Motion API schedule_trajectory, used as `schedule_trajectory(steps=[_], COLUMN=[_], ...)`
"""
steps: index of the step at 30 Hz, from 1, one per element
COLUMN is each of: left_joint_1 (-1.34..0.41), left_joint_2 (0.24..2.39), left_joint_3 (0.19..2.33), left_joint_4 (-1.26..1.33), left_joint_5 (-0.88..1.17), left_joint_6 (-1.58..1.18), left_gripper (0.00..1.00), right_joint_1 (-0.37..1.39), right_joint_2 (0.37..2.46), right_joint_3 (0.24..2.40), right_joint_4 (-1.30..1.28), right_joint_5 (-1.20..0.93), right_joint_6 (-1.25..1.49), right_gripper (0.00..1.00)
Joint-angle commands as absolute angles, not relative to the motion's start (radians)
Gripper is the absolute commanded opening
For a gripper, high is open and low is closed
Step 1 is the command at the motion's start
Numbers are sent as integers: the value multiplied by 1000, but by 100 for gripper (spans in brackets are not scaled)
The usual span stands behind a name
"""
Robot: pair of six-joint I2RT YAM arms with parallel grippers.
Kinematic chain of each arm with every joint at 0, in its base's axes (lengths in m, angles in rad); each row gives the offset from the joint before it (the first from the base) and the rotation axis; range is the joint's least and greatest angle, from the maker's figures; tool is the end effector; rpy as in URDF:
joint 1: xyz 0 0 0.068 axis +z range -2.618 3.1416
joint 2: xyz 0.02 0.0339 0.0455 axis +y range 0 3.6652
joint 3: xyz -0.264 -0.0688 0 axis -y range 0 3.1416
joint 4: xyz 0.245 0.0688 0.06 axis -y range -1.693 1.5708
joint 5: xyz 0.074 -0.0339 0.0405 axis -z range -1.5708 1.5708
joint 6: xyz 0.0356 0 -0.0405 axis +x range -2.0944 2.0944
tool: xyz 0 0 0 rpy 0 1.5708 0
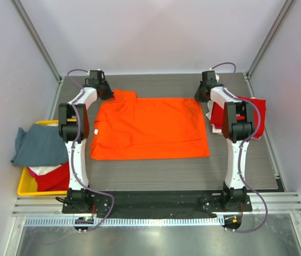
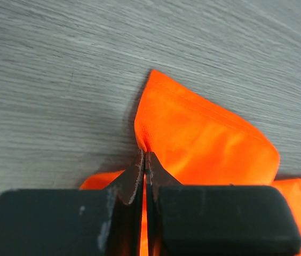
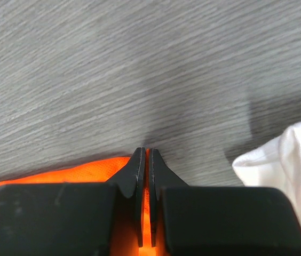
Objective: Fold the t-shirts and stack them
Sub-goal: Fold the tshirt
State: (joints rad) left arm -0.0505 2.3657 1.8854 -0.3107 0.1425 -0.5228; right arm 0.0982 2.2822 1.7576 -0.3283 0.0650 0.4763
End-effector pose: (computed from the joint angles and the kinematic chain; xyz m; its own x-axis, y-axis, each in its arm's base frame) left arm 0.5293 -0.0318 0.1607 -0.6900 -0.4600 -0.5588 -0.2249 0.8701 -0.4386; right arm 0.5043 0.0474 0.1602 -0.6915 0.3916 -0.6070 0.2945 0.9201 0.2581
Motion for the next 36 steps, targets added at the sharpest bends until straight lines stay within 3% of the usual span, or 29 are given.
schedule_trajectory(steps=[1,17,24,36], left_joint_1=[-43,-41,-37,-37], left_joint_2=[2238,2019,1885,1657], left_joint_3=[1824,1553,1319,1049], left_joint_4=[-138,70,236,307], left_joint_5=[170,247,298,161], left_joint_6=[-526,-529,-568,-545], left_gripper=[0,0,0,0], right_joint_1=[104,103,103,103], right_joint_2=[2191,2049,1980,1870], right_joint_3=[1784,1668,1589,1445], right_joint_4=[-354,-367,-370,-367], right_joint_5=[45,-17,-5,74], right_joint_6=[486,486,492,489], right_gripper=[1,1,1,1])
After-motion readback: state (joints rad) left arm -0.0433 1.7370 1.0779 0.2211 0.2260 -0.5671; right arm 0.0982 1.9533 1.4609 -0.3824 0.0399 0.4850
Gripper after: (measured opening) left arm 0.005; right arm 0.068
